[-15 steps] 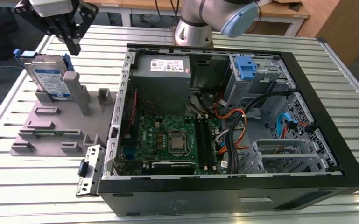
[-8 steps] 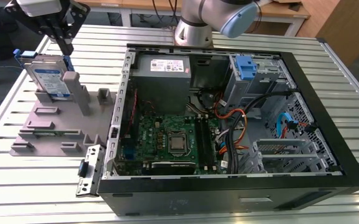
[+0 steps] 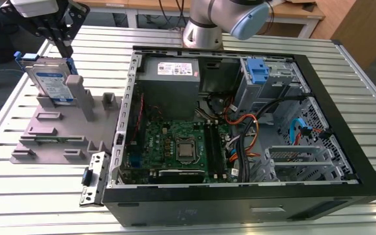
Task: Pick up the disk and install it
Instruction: 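Reach for the disk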
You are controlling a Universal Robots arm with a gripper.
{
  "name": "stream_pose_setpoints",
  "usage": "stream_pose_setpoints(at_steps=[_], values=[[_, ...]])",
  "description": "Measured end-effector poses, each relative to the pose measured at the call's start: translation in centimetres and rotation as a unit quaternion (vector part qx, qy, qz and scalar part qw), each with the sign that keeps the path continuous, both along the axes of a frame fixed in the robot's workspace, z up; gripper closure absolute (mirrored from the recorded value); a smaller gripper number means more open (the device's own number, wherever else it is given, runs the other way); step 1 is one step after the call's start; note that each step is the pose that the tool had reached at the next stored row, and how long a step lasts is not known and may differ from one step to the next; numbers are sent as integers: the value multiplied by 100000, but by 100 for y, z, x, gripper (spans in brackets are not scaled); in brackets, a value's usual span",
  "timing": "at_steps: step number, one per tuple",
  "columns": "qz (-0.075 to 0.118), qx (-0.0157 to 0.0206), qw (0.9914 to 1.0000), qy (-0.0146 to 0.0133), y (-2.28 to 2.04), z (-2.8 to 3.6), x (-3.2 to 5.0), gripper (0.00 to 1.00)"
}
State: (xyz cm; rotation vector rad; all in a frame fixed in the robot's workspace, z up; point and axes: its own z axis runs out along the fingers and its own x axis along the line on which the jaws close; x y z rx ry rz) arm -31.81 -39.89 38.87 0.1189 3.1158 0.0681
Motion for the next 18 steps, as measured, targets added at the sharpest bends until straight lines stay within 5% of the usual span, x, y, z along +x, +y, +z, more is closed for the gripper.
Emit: stream_pose_setpoints(at_steps=[11, 18], values=[[-11, 2, 100000, -3, 0, 0, -15, 89], [0, 2, 100000, -2, 0, -3, -132, 89]])
